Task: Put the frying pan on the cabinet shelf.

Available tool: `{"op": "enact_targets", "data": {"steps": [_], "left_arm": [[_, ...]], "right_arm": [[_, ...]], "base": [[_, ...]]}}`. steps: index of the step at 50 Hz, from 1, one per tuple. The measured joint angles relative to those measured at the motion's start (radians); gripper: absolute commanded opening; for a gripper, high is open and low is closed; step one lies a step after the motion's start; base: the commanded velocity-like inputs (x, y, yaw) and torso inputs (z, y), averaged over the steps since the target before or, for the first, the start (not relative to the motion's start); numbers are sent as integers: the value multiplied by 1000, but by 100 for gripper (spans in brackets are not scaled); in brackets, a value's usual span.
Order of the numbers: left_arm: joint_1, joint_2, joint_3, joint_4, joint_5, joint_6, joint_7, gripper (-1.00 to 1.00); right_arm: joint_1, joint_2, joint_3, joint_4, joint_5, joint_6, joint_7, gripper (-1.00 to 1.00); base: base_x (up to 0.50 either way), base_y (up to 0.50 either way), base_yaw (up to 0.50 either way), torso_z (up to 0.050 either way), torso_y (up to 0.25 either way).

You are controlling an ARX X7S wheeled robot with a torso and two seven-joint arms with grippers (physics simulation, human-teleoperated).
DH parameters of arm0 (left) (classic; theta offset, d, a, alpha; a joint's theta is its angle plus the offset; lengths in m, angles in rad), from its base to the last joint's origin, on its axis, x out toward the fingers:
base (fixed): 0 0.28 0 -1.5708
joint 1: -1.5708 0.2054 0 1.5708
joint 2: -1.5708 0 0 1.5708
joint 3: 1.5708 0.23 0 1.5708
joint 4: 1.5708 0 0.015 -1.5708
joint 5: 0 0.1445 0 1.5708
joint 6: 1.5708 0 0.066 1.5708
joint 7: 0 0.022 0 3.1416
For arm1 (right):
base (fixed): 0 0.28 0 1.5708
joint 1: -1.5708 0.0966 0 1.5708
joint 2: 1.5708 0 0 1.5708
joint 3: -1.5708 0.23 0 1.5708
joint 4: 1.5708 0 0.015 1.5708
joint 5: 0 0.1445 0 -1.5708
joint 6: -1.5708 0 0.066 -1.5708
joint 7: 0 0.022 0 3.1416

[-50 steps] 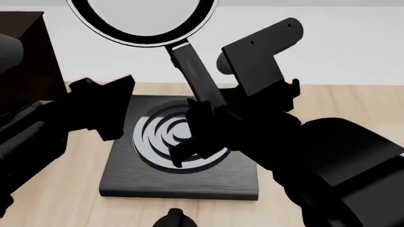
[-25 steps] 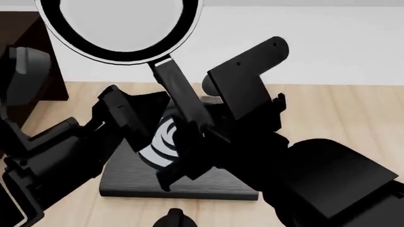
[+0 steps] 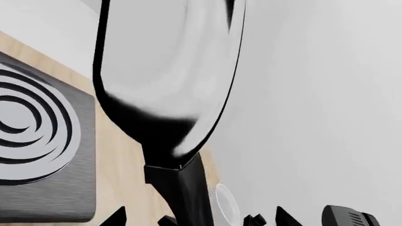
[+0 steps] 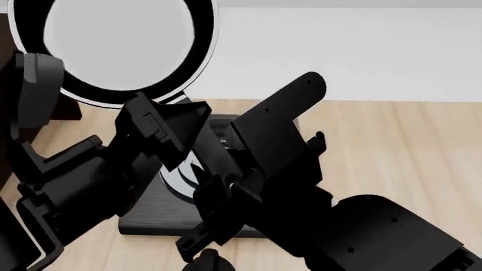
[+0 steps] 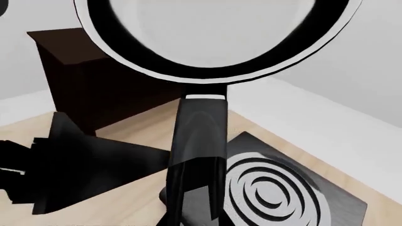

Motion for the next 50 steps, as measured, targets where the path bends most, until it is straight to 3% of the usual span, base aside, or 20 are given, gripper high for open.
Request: {"op": "enact_targets", "data": {"steps": [50], "left_arm": [[35,-33,118,-15,12,123,55,100]], "right_arm": [[-99,23,47,-135,39,-11,43,-100]], "base": [[0,0,0,1,1]]}}
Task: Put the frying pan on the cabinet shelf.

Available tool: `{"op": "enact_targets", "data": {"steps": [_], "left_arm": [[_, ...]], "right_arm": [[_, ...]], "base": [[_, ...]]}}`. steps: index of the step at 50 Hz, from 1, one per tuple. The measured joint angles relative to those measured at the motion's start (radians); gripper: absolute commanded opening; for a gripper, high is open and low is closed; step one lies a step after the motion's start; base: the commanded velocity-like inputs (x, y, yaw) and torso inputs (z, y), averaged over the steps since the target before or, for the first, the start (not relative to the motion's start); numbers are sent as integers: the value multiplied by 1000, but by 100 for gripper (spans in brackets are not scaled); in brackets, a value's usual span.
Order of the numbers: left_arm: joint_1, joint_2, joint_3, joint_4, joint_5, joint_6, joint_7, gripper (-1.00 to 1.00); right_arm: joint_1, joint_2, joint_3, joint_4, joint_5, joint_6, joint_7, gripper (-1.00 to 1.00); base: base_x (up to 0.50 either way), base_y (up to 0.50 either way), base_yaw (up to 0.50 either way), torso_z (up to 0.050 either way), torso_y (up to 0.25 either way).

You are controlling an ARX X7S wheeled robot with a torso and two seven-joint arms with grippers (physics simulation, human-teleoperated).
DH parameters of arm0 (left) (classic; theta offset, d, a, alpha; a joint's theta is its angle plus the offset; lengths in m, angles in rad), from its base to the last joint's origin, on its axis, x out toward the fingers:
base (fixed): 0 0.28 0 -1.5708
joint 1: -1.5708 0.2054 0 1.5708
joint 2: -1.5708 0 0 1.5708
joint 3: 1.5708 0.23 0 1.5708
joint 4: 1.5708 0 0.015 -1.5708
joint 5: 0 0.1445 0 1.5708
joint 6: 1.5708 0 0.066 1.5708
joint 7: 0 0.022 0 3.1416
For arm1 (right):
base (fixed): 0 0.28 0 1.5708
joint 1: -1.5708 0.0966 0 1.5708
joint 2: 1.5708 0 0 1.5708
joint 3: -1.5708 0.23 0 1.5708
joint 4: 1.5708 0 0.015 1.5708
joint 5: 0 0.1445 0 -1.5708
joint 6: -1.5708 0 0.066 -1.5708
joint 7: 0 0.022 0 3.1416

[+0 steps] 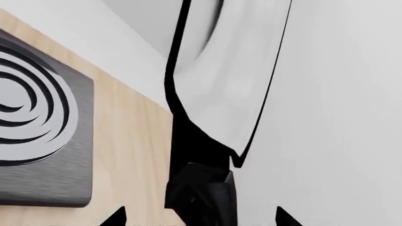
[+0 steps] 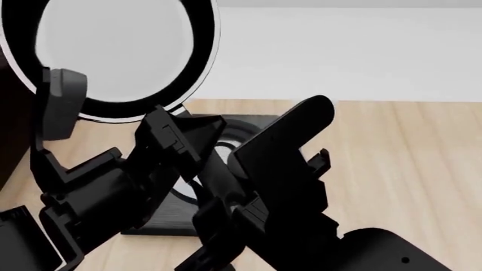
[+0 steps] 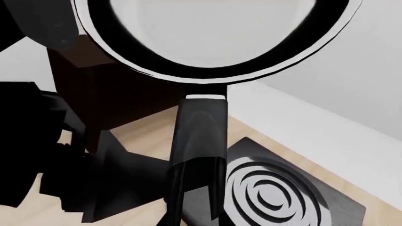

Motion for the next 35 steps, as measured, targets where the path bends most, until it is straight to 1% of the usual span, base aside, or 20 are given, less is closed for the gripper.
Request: {"op": "enact_targets", "data": {"steps": [4,5,34,35], "left_arm": [[2,-2,8,2,-1,12,1,100],[2,-2,10,2,-1,15,2,-100],[-12,-24,54,50,3,80,40,-100],[-13,-26,58,50,5,80,42,-100]], "right_arm": [[-7,3,-1,-2,-2,-9,0,-100],[-9,4,-1,-2,-2,-11,1,-100],[16,-17,36,-37,52,35,53,-100],[16,-17,36,-38,52,33,53,100]], "base": [[0,0,0,0,0],[0,0,0,0,0],[0,0,0,1,2],[0,0,0,0,0]]}}
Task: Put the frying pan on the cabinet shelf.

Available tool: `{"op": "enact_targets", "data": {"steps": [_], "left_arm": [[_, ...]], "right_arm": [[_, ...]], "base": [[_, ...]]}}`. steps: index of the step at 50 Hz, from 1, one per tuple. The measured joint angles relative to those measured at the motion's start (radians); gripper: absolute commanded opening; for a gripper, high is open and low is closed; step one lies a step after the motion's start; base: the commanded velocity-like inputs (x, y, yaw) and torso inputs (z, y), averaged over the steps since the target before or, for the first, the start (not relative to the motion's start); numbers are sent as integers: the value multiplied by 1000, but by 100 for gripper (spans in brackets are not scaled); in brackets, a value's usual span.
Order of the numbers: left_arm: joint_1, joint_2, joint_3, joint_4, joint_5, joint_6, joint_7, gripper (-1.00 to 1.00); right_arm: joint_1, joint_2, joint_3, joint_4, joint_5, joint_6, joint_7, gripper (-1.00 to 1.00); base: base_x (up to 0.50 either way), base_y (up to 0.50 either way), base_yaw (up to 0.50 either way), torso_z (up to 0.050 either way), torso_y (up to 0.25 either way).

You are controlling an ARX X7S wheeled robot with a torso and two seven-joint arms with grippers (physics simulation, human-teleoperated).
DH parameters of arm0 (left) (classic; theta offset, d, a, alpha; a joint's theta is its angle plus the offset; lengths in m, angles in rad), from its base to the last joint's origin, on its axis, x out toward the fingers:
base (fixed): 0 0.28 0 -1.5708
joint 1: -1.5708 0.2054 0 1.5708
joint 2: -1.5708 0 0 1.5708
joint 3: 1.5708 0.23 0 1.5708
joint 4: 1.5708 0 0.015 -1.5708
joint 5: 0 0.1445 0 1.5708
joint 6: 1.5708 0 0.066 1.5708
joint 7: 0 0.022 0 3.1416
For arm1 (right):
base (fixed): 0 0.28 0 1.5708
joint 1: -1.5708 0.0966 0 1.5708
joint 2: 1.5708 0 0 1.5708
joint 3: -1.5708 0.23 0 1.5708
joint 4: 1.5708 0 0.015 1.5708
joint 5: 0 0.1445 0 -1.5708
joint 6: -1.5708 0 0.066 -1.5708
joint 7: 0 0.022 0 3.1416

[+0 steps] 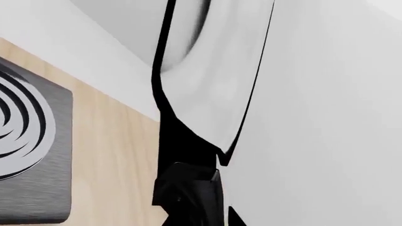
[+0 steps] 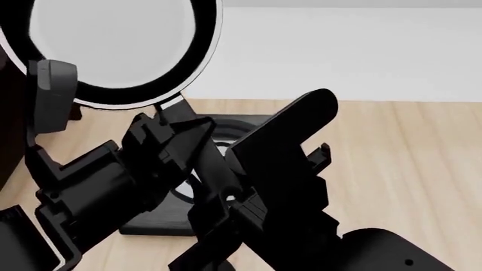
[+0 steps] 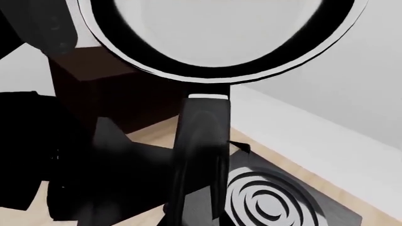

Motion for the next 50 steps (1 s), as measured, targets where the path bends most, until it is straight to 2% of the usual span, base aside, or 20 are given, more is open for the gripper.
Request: {"op": "enact_targets", "data": {"steps": [11,27,39,50], "left_arm": [[-47,-48,-11,-65,126,-17,15,-100],[-123,-114,-18,-202,275,2,110,-100],[-174,-124,-55,-327,305,49,151,-100],[-208,-141,-98,-464,302,82,202,-100]], "right_arm": [[-17,22,-2,-5,9,-14,-9,100],[-3,22,25,-23,53,34,17,100],[-24,17,66,-52,91,56,49,100],[-106,9,126,-94,115,33,79,100]], "base": [[0,0,0,0,2],[1,0,0,1,1],[0,0,0,1,2],[0,0,0,0,2]]}}
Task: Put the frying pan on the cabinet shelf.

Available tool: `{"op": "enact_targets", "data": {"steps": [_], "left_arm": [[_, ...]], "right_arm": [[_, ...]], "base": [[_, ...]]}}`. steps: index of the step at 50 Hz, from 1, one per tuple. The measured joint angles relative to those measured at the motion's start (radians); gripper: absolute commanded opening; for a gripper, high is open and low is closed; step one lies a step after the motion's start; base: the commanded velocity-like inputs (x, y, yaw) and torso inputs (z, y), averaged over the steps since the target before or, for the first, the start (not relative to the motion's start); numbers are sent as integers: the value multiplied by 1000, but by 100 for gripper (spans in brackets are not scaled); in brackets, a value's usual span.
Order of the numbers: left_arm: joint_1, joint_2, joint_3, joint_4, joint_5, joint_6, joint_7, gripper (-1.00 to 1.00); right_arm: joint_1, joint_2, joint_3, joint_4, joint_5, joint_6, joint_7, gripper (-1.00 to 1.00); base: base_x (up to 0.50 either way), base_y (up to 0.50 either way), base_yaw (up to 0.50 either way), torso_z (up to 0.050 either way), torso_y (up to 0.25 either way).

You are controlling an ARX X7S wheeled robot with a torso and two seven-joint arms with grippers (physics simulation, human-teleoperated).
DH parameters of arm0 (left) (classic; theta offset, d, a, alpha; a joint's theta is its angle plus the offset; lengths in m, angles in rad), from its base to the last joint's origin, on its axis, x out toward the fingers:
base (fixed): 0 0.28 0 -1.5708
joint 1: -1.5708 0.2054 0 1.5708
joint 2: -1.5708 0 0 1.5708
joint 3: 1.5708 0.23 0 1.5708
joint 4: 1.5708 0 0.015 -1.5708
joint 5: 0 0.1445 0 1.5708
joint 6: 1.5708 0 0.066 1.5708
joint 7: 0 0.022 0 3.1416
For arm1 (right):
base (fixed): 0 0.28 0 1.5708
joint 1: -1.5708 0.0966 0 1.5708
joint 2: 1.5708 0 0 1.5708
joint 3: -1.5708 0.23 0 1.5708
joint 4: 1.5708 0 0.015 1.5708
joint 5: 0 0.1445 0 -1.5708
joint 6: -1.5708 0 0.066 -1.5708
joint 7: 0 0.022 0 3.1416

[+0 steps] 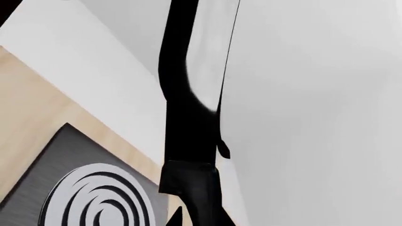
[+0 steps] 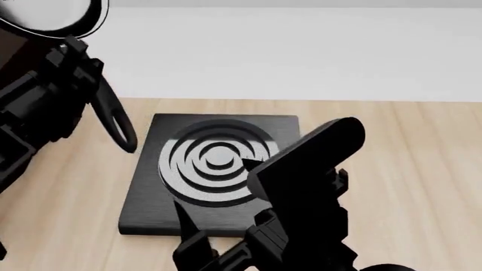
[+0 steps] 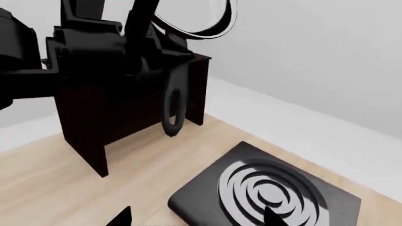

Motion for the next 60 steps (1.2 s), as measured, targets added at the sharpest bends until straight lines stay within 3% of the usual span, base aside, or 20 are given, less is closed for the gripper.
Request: {"op": "enact_targets", "data": {"steps": [19,47,60], "left_arm": [[-82,-38,-68,-222,-14,43,77,-100],[-195,-76,-131,-502,-16,110,208,-100],[-178,-76,-189,-528,-56,146,236,-100]], "right_arm": [[-113,-9,42,-39,19,-47,31,100],[-117,-8,52,-26,65,-52,48,100],[-125,-6,66,-39,101,-38,70,100]], "base": [[0,0,0,1,2],[0,0,0,1,2],[0,0,0,0,2]]}}
